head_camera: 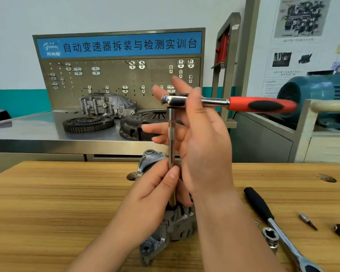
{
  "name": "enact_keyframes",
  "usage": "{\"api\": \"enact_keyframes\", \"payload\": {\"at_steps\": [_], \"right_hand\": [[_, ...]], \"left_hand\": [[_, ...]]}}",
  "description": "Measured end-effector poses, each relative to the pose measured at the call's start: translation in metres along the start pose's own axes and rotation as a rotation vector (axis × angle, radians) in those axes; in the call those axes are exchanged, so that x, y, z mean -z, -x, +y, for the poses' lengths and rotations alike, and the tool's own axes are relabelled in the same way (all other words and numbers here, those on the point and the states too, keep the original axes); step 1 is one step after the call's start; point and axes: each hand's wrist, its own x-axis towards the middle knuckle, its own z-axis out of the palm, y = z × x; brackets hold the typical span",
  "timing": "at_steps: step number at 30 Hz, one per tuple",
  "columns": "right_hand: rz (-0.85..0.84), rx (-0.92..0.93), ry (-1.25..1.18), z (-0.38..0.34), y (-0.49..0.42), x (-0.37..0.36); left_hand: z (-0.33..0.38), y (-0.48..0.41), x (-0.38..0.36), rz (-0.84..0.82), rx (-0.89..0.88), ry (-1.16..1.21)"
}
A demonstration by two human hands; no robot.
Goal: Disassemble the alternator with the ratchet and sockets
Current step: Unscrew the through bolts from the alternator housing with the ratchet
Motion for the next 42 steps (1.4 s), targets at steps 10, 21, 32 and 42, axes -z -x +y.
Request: {"api": "enact_keyframes", "payload": {"at_steps": [10,21,32,42], "right_hand": [[-0.117,0.222,0.245,-0.003,0.002,-0.003],[0.003,0.043,0.054,0.005,-0.001,0.002],[0.088,0.105,0.067,0.004,0.0,-0.002],[0.041,0.359,0.341,0.004,0.001,-0.008]], "left_hand": [[0.003,-0.001,-0.005,0.1,0.035,-0.125],[-0.001,-0.001,0.001,0.032,-0.039,-0.114],[-0.001,-0.002,0.004,-0.028,-0.003,-0.03],[0.005,-0.002,-0.004,0.075,0.041,-0.117]]}}
